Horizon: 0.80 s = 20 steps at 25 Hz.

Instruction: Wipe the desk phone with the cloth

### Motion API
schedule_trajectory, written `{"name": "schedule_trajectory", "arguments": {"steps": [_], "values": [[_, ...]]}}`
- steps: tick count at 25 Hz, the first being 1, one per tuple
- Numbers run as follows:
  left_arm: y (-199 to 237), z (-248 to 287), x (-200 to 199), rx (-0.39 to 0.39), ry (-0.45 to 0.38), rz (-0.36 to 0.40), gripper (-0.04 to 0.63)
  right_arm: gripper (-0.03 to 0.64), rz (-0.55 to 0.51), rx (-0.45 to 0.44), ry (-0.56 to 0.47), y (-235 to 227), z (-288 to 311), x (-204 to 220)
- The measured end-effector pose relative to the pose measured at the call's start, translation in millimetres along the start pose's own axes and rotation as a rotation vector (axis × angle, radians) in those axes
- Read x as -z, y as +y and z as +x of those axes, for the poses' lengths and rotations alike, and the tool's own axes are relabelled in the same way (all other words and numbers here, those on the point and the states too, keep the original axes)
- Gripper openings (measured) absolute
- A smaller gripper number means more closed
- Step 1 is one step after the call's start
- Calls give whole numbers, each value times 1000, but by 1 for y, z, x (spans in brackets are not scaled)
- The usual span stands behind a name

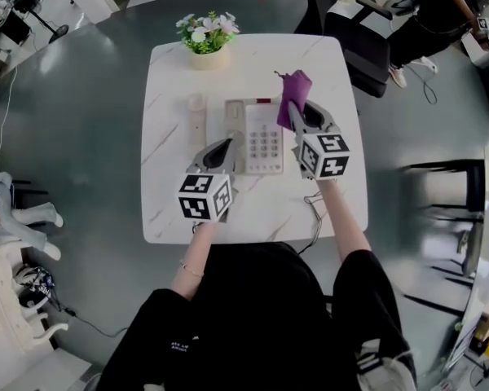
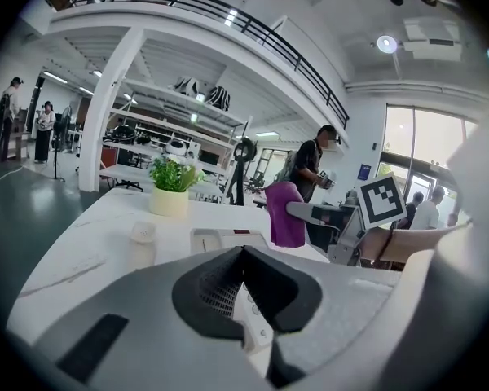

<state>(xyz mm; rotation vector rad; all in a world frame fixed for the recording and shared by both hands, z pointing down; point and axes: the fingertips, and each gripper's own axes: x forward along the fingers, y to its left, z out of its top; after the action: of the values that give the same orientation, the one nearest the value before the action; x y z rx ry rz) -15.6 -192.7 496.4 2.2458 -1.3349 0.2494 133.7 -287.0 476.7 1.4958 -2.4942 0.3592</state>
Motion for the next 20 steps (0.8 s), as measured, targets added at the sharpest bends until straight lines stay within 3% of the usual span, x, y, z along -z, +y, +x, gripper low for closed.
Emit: {"name": "schedule_trajectory", "arguments": {"steps": [5, 10, 20], "values": [[6, 4, 3, -10, 15, -10, -3, 38, -163, 56, 50, -13, 16, -3], [10, 7, 8, -17, 30, -20, -3, 37, -450, 85, 88, -16, 37, -10], [18, 11, 14, -28, 47, -35, -3, 37, -820, 12, 178, 7, 73, 14]]}}
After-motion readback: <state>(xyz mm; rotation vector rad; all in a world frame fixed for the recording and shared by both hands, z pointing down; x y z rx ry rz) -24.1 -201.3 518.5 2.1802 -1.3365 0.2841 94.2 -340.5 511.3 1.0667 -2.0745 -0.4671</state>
